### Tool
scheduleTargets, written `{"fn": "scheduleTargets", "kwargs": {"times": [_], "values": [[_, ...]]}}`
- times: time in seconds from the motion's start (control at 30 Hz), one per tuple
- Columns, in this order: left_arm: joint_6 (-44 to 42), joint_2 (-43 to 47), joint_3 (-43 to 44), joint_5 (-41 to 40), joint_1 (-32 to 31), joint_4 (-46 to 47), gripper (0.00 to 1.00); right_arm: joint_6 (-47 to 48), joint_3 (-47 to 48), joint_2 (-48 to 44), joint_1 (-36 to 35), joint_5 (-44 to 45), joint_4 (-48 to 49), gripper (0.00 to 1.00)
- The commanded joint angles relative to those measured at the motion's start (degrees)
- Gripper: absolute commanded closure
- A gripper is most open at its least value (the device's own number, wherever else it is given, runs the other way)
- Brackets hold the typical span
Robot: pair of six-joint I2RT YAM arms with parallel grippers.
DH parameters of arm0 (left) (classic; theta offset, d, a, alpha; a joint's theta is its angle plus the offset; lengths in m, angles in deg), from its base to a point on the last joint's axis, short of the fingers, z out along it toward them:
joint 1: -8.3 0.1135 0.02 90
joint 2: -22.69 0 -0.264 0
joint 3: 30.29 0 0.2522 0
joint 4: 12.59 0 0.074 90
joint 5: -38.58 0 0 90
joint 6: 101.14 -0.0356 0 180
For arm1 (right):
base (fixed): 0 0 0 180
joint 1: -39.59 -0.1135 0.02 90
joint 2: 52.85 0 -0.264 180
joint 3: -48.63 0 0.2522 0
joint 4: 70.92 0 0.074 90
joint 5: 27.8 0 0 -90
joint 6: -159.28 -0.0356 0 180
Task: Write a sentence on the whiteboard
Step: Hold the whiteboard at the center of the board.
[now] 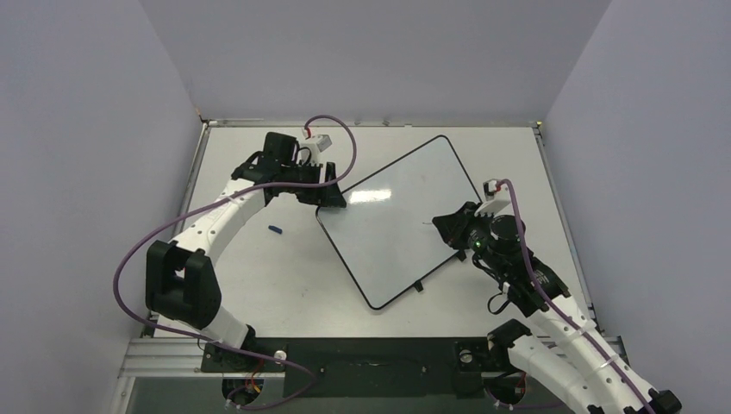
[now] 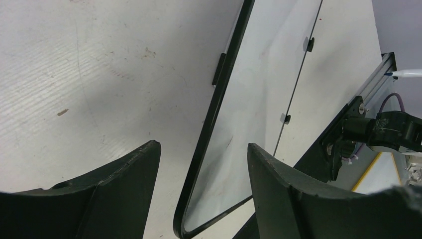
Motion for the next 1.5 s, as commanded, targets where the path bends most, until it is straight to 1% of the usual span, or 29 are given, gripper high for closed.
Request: {"fn": "scheduleTargets", "kwargs": {"times": [0.0,0.1,0.23,0.27,0.37,0.5,0.6,0.7,0.73,0.83,0.9,1.0,1.03,1.1,1.17,1.23,1.27,1.3,1.33,1.4,1.47], "values": [[0.69,2.36,-0.95,4.08,0.06,8.53,0.38,0.53,-1.85,1.1,-0.28,-5.19,8.95,1.0],[2.37,2.02,-2.15,5.71,0.02,12.4,0.38,-0.01,-3.92,1.45,-0.27,-8.95,13.83,1.0],[4.47,0.69,-4.25,9.99,0.1,16.78,0.48,-1.88,-6.35,2.2,-0.35,-13.29,22.95,1.0],[4.55,0.11,-4.32,11.08,0.1,17.03,0.51,-2.55,-6.69,2.62,-0.34,-14.51,25.74,1.0],[4.25,-0.78,-3.96,10.92,0.11,16.45,0.55,-3.68,-7.34,3.92,-0.4,-16.51,30.02,1.0],[3.42,-1.51,-3.81,11.33,0.11,15.45,0.55,-4.88,-7.16,6.28,-0.51,-19.3,35.17,1.0],[3.26,-2.06,-4.08,11.15,0.09,15.23,0.58,-4.6,-6.31,8.55,-0.85,-20.42,36.51,1.0],[2.9,-2.77,-4.34,11.5,0.11,15.12,0.67,-3.42,-5.12,11.05,-2.05,-20.46,36.79,1.0],[2.89,-2.82,-4.54,11.75,0.11,15.53,0.69,-3.14,-4.63,11.52,-2.29,-20.23,36.73,1.0],[3.19,-2.64,-5.62,11.87,0.11,16.57,0.79,-1.79,-3.87,13.46,-3.55,-19.59,36.38,1.0],[3.3,-2.85,-5.87,12.32,0.06,16.86,0.81,-1.38,-3.52,14.4,-4.4,-18.67,36.47,1.0],[3.43,-3.25,-6.09,12.82,0.02,17.25,0.79,-0.86,-2.72,15.81,-5.77,-18.19,36.67,1.0],[3.46,-3.43,-6.16,13.0,0.02,17.36,0.73,-0.62,-2.6,16.49,-6.04,-18.15,36.88,1.0],[3.6,-3.58,-6.43,13.57,0.02,17.95,0.66,-0.25,-2.18,17.6,-6.86,-18.14,37.28,1.0],[3.74,-3.9,-6.61,13.75,0.02,18.43,0.63,0.12,-1.79,18.7,-7.66,-18.14,37.54,1.0],[3.84,-4.18,-6.67,13.84,0.02,18.77,0.67,0.27,-1.25,19.83,-8.35,-18.14,37.97,1.0],[3.85,-4.29,-6.71,13.89,0.02,18.88,0.75,0.37,-1.16,20.18,-8.76,-18.14,38.19,1.0],[3.91,-4.54,-6.74,13.92,0.02,18.92,0.79,0.47,-0.87,20.87,-9.03,-18.09,38.58,1.0],[3.88,-4.6,-6.73,13.89,0.02,18.88,0.9,0.66,-0.7,21.22,-9.5,-17.94,38.64,1.0],[3.92,-4.53,-6.72,13.62,-0.03,18.94,1.0,1.25,-0.06,22.23,-10.2,-17.33,38.25,1.0],[3.94,-4.17,-6.75,13.38,-0.22,19.25,1.0,1.95,0.51,23.16,-10.98,-16.03,37.75,1.0]]}}
